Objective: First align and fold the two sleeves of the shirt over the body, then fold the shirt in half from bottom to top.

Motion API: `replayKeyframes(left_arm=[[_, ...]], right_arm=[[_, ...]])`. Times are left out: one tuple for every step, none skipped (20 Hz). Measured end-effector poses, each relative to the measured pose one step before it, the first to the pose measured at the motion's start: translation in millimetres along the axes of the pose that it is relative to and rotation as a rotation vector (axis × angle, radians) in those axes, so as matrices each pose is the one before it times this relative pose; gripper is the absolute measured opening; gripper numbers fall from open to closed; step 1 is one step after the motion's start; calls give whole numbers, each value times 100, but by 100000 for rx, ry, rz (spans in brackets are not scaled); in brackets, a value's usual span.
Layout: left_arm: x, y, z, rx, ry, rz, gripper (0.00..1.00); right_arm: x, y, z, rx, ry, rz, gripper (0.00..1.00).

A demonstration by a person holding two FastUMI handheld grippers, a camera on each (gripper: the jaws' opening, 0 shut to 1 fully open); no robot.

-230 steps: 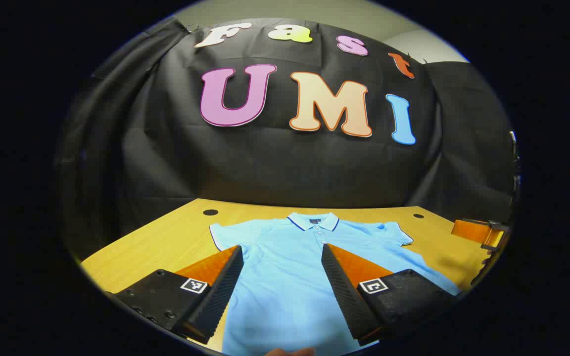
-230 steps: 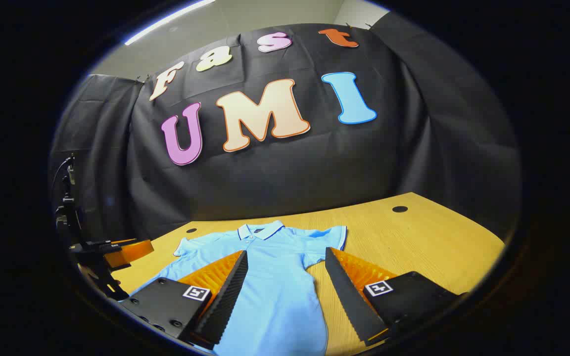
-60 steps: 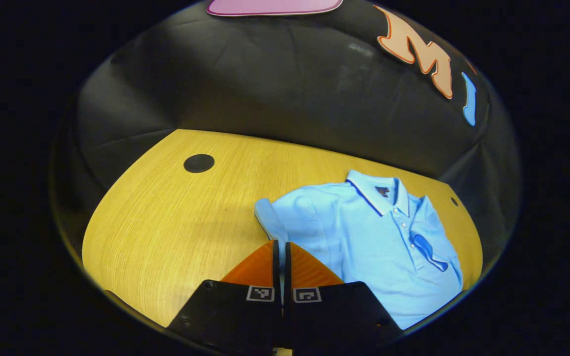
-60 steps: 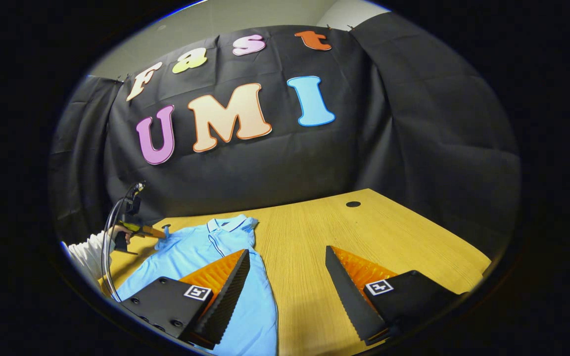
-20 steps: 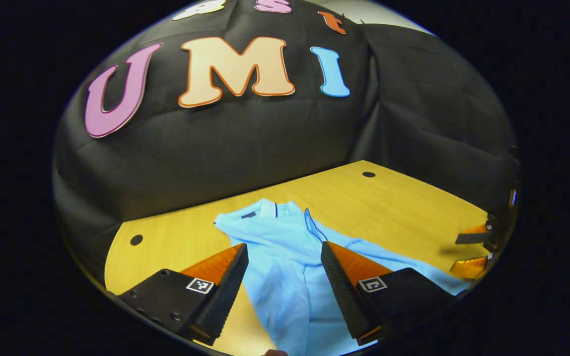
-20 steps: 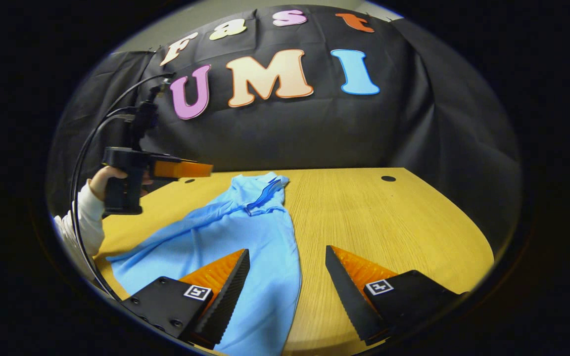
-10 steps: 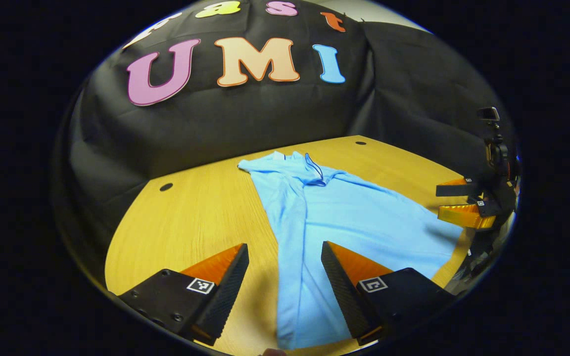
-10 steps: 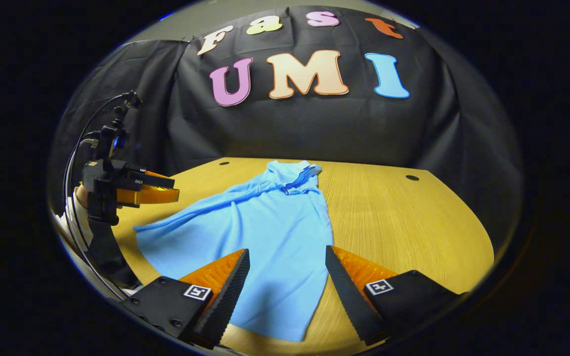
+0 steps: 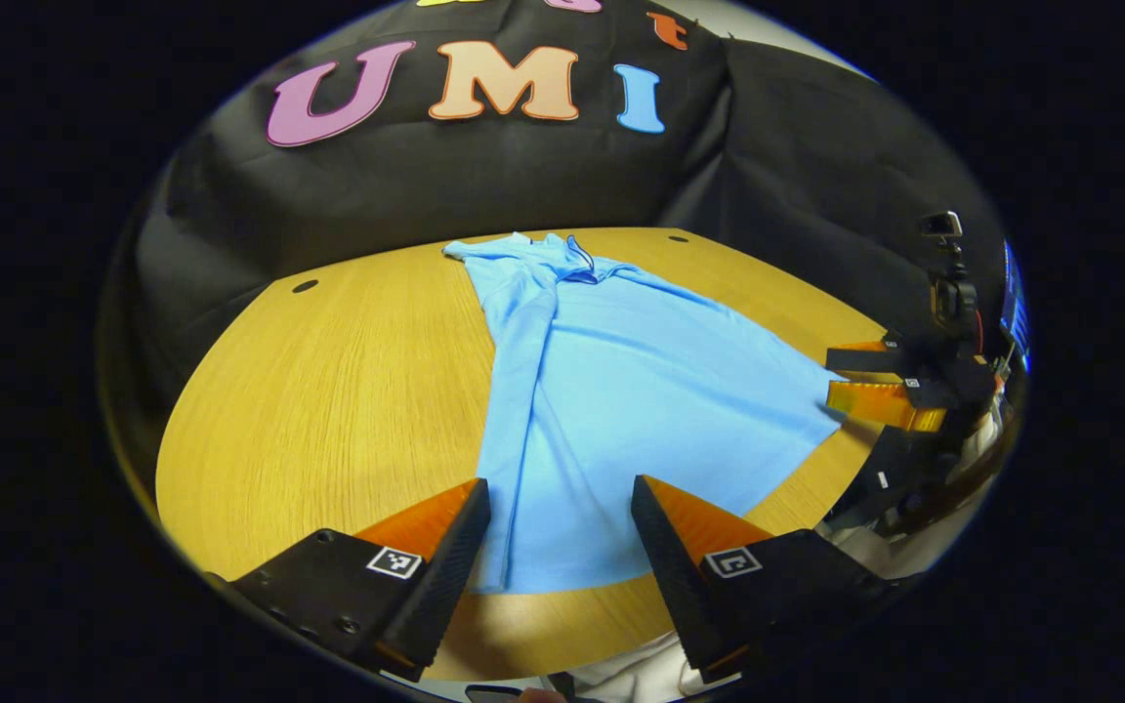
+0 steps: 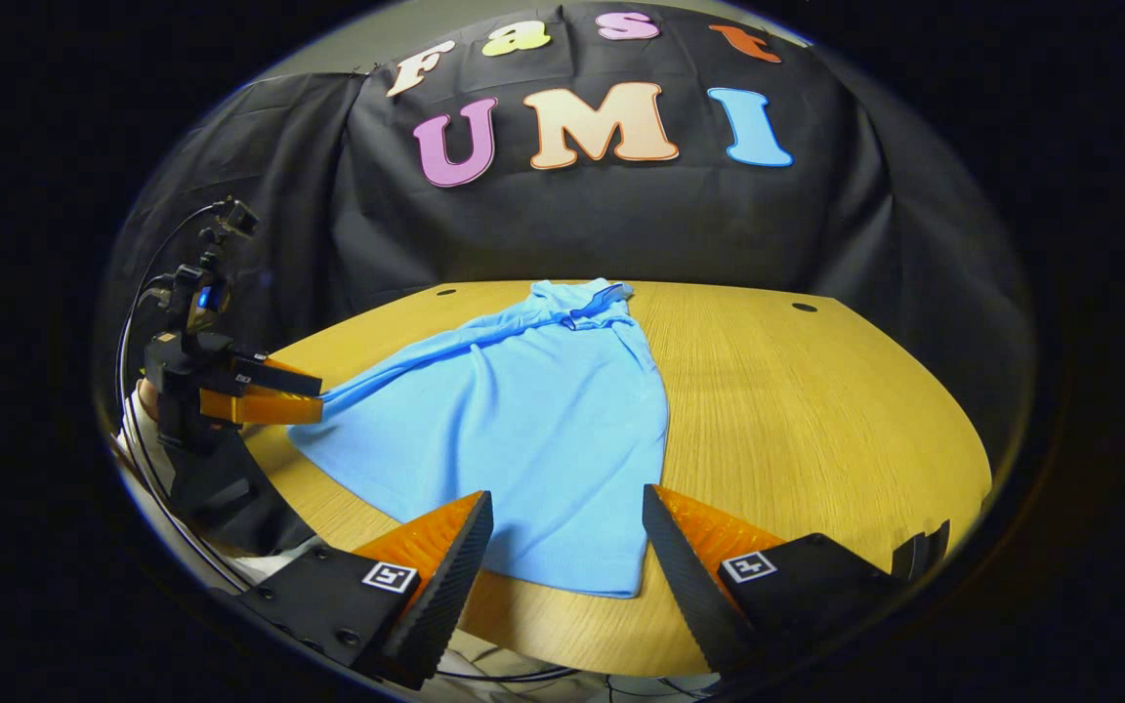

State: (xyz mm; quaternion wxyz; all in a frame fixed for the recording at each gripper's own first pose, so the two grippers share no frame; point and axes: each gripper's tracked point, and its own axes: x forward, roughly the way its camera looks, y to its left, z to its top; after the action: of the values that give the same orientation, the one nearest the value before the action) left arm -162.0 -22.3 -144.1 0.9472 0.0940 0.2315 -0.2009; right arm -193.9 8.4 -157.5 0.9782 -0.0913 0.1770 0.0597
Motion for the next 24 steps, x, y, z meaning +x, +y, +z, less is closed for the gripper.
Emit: replayKeyframes(left_arm=[[97,-30,-225,1000,189,97,89],[109,16,-262,631,460,212,89],[-188,43,-558,862,1152,322,89],[-150,109,220,393,-2032,455,90],[193,-45,6,324,-398,205,92],[-214,42,-125,-1016,-438,109,91],[265,-21,106,-1914,-1527,-9,92],[68,31,-126,-513,95,-52,92],[-74,30,149,-70,-1492,97,92],[98,-7,57,576,-180,-29,93],[-190,61,51,387,-909,-333,92],[-24,-48,76,-181,-181,-960,92],[-72,-32,-47,202,-157,-700,89],[275,-421,-69,107,-263,-744,87],[142,-407,-24,-51,-22,-759,82],[-34,-220,103,-161,-346,-720,80],[104,-138,116,533,-45,-382,67],[145,-316,96,185,-541,-1057,62],[202,-387,29,-230,-373,-1196,50],[98,-121,126,-1182,-1157,-538,41],[104,32,124,-1862,-760,-60,18],[199,-10,70,-1432,-700,227,12],[-8,85,70,-897,-233,167,4],[-9,-90,47,-554,-219,10,2]], right_arm=[[59,40,-320,349,600,-78,97],[-141,77,35,-416,-714,-273,97],[-129,17,7,-477,-126,-410,92],[109,40,-222,-925,-7,-418,97],[54,57,-43,-1416,-298,-498,97],[-44,45,-65,-1257,-349,-462,92],[-28,71,1,-280,-99,77,97],[-4,130,-115,479,80,360,97],[-32,8,58,829,-8,-38,92],[47,78,-91,-120,75,262,96],[-46,209,51,-267,-73,917,95],[82,386,-172,-261,457,1275,92],[14,192,126,-1012,-112,687,89],[177,821,-41,322,785,3617,85],[-94,458,-168,164,664,1450,72],[141,232,-28,-695,-667,1213,59],[69,312,27,258,804,1246,48],[302,245,74,449,-573,987,40],[55,211,-49,607,421,1012,35],[127,51,104,993,-281,264,17],[288,-55,3,748,425,363,13],[-109,108,-54,130,-161,-86,9],[36,13,75,-713,143,-447,9],[-168,-161,254,-1736,-963,-861,9]])
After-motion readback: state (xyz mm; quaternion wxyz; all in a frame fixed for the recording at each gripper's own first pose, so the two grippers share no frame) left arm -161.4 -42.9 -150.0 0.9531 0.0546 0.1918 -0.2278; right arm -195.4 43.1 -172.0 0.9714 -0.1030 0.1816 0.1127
